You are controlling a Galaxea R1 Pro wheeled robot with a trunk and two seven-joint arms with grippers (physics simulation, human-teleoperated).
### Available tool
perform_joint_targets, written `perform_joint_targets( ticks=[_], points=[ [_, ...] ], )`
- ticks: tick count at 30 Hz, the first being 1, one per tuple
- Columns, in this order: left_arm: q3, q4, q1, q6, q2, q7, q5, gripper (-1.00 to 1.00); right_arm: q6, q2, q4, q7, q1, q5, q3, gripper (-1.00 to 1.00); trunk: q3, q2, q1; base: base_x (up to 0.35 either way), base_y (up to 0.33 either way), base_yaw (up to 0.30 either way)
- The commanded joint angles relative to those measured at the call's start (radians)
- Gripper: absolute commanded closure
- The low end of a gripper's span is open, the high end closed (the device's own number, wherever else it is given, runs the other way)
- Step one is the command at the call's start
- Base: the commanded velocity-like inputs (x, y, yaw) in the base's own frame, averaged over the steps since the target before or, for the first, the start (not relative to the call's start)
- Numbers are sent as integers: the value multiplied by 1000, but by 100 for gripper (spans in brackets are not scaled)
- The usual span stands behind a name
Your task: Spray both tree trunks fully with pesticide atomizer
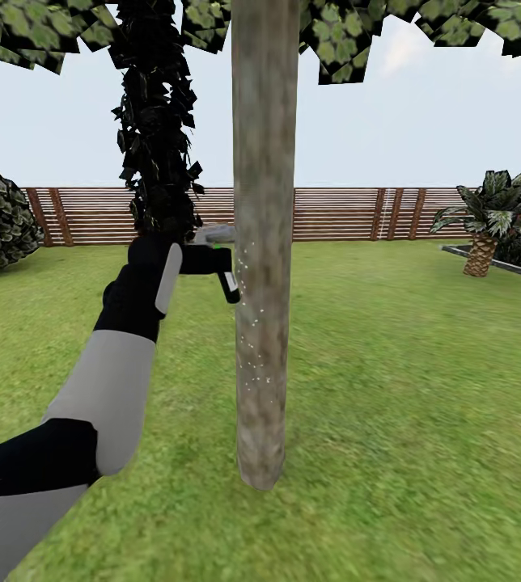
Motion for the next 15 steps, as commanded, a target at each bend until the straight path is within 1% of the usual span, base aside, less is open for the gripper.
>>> perform_joint_targets(
  ticks=[1, 5, 13, 15],
  points=[
    [0, 0, -4, 0, 0, 0, 5, 100, 0, 0, 0, 0, 0, 0, 0, -100, 0, 0, 0, 0, 0, 0],
    [0, 1, -10, 0, 0, 0, 14, 100, 0, 0, 0, 1, 0, 0, 0, -100, 0, 0, 0, 0, 0, 0],
    [-1, 1, -11, 0, 0, -1, 16, 100, 0, 0, 0, 0, 1, 0, 0, -100, 0, 0, 0, 0, 0, 0],
    [-1, 2, -11, 0, 0, -29, 17, 100, 0, 0, 0, 0, 1, 0, 0, -100, 0, 0, 0, 0, 0, 0]
  ],
)
